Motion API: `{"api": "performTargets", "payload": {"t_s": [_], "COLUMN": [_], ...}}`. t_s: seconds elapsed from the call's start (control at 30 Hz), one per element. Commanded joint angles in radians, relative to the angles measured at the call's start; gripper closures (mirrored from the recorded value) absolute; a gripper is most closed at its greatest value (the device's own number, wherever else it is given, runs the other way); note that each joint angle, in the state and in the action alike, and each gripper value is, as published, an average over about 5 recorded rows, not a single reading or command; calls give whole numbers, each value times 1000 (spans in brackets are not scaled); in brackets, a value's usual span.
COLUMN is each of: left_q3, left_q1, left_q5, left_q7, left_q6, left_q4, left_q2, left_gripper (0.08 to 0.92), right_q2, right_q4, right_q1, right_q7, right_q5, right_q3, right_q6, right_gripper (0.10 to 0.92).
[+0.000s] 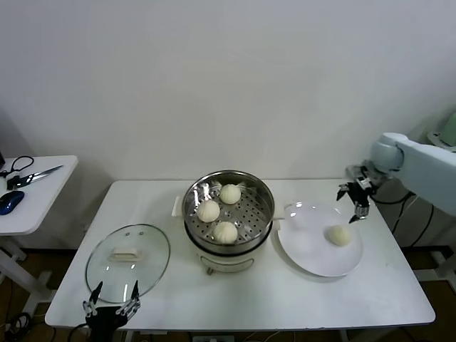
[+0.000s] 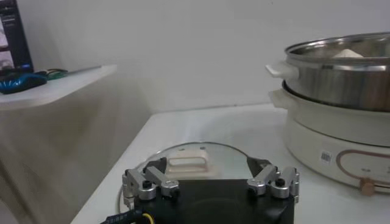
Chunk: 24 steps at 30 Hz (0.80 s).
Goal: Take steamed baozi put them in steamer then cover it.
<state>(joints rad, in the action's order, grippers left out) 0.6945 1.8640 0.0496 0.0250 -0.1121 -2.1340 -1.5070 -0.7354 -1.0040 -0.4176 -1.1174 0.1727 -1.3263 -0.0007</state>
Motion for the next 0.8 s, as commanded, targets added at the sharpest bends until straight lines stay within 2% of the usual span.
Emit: {"api": "performTargets", "payload": {"t_s": [0.03,0.63,0.8], "left_q3": [0,-3,-4], "left_q1": [-2,5,6], "left_q5": [0,-5,-5], "left_q7": [0,2,2], "left_q6": [-1,2,2], "left_q4": [2,3,3], "left_q2": [2,-4,-3], "left_gripper": [177,177,177], "right_q2": [0,-67,-62], "right_q4": [58,161,152], "right_q1": [205,292,296], "right_q7": [12,45,41], "right_q5": [-83,-165,-161], "right_q3": [143,262,260], "right_q6": [-37,-15,-16], "right_gripper": [203,204,252]}}
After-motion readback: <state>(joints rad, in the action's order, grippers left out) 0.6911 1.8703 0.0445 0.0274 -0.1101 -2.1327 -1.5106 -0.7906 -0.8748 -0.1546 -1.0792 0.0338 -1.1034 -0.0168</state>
